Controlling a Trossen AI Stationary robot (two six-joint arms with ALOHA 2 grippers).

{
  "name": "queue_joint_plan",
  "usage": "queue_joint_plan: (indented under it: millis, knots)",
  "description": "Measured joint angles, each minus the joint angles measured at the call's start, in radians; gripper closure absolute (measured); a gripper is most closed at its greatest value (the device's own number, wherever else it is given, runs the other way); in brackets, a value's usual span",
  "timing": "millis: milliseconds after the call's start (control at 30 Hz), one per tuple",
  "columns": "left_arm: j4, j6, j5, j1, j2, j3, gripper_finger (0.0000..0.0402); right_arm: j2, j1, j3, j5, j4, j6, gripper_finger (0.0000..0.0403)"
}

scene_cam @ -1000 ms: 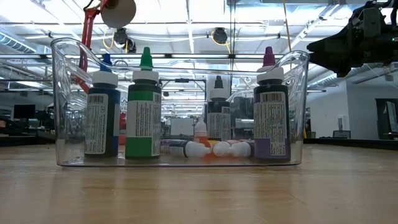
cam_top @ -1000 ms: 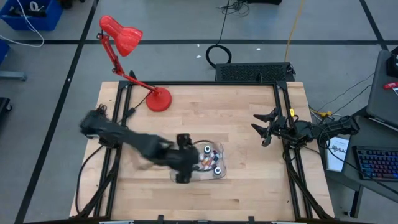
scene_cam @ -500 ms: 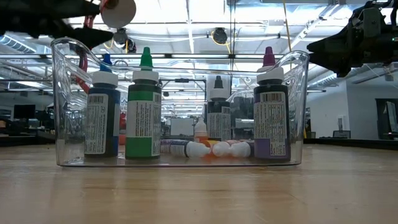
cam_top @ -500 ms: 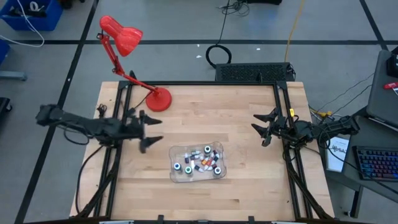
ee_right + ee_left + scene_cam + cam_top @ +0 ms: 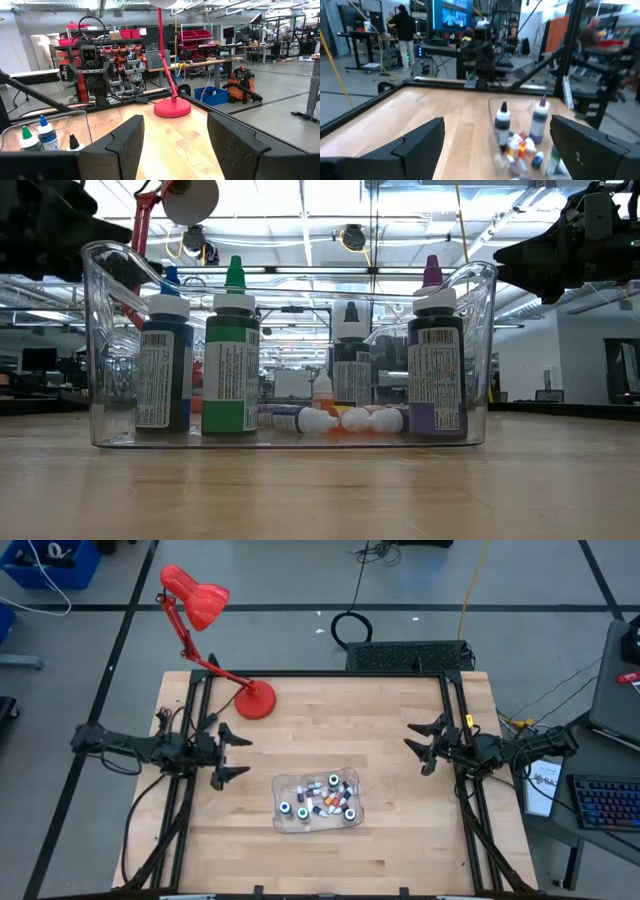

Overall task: Pick & Place food coloring
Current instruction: Return to Home Position

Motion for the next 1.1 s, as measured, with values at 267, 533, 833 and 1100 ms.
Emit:
queue_joint_plan:
  millis: [267, 533, 833, 1100]
  knots:
    - [-0.065, 0.003, -0.014, 0.026, -0.054, -0.037, 0.0041, 0.000, -0.002, 0.000, 0.000, 0.008, -0.024, 0.0196]
    - [-0.118, -0.093, -0.108, 0.042, -0.052, -0.035, 0.0043, 0.000, -0.002, 0.000, 0.000, 0.000, -0.019, 0.0197]
    - [-0.111, -0.086, -0.105, 0.042, -0.052, -0.035, 0.0044, 0.000, -0.002, 0.000, 0.000, 0.000, -0.019, 0.0195]
    - [-0.110, -0.085, -0.105, 0.042, -0.052, -0.035, 0.0038, 0.000, -0.002, 0.000, 0.000, 0.000, -0.019, 0.0197]
